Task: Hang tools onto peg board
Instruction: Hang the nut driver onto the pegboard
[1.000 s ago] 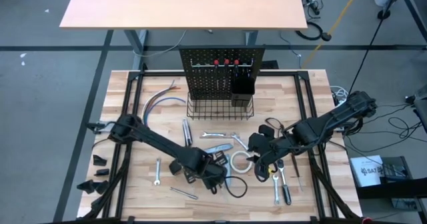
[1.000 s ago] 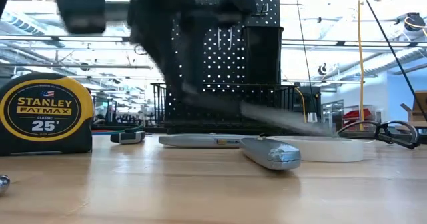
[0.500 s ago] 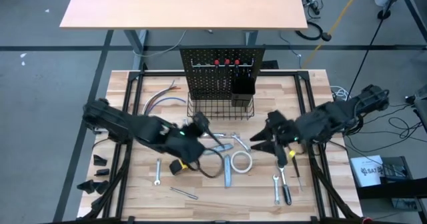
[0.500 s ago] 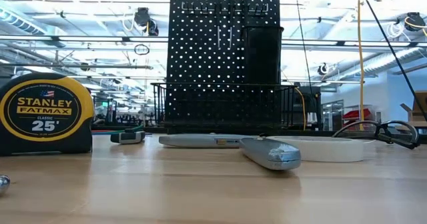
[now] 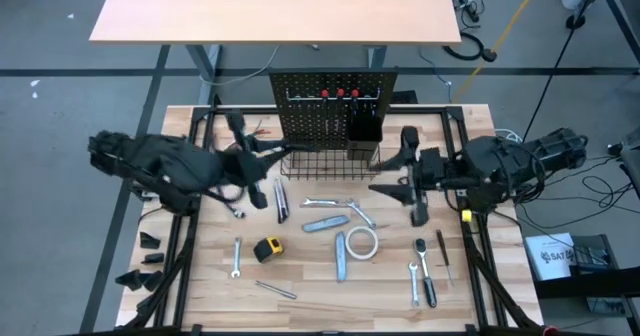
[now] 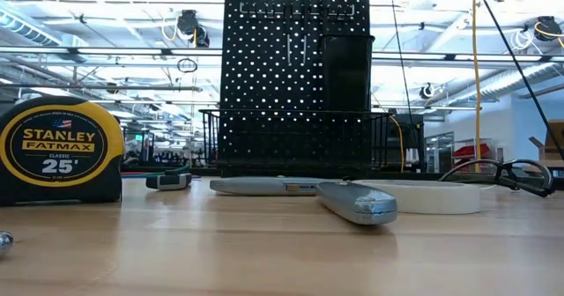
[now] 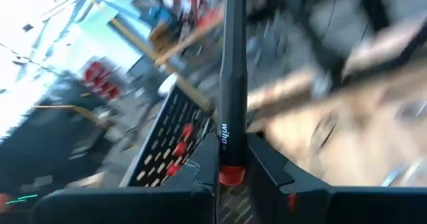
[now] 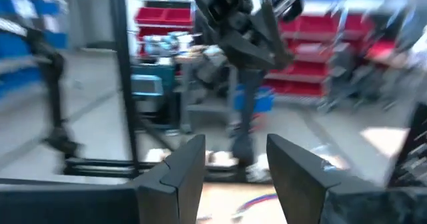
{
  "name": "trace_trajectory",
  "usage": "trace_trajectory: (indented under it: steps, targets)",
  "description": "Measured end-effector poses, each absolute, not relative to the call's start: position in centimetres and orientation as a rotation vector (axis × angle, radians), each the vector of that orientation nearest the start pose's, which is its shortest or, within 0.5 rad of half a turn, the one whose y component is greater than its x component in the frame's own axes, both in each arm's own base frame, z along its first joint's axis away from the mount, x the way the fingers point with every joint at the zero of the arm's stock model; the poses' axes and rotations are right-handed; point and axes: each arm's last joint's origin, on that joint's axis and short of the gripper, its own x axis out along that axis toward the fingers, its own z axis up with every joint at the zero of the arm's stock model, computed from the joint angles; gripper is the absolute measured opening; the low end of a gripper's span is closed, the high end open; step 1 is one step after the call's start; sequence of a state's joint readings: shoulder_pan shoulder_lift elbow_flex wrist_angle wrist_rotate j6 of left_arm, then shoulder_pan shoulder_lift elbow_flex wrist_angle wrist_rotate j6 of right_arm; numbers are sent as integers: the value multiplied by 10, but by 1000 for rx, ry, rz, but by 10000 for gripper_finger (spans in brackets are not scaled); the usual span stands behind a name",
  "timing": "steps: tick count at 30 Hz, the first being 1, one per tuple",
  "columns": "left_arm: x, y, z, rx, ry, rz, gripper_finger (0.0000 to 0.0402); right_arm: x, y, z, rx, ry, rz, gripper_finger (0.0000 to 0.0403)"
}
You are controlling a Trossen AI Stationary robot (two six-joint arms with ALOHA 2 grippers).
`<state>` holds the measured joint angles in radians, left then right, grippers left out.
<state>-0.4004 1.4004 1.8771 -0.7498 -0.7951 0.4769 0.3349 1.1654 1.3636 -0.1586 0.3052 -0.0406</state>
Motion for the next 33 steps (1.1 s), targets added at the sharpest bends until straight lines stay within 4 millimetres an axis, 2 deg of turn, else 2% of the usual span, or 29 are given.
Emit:
trace_trajectory:
  steps: [5, 8, 10, 15, 21, 33]
  targets:
    - [227, -77, 536, 400, 43, 241, 41, 246, 64, 468, -103, -219, -32, 155]
    - [222, -78, 552, 292, -126, 178, 41, 256, 58, 474, -111, -334, 26, 155]
    - [223, -80, 557, 251, -210, 134, 41, 262, 53, 477, -94, -411, 65, 155]
    - [244, -85, 543, 210, -230, 101, 41, 272, 44, 480, -19, -522, 83, 155]
    - [266, -82, 519, 106, -212, 123, 41, 279, 43, 488, -3, -477, 96, 155]
    - [276, -81, 507, 29, -183, 142, 41, 297, 45, 519, -61, -383, 86, 155]
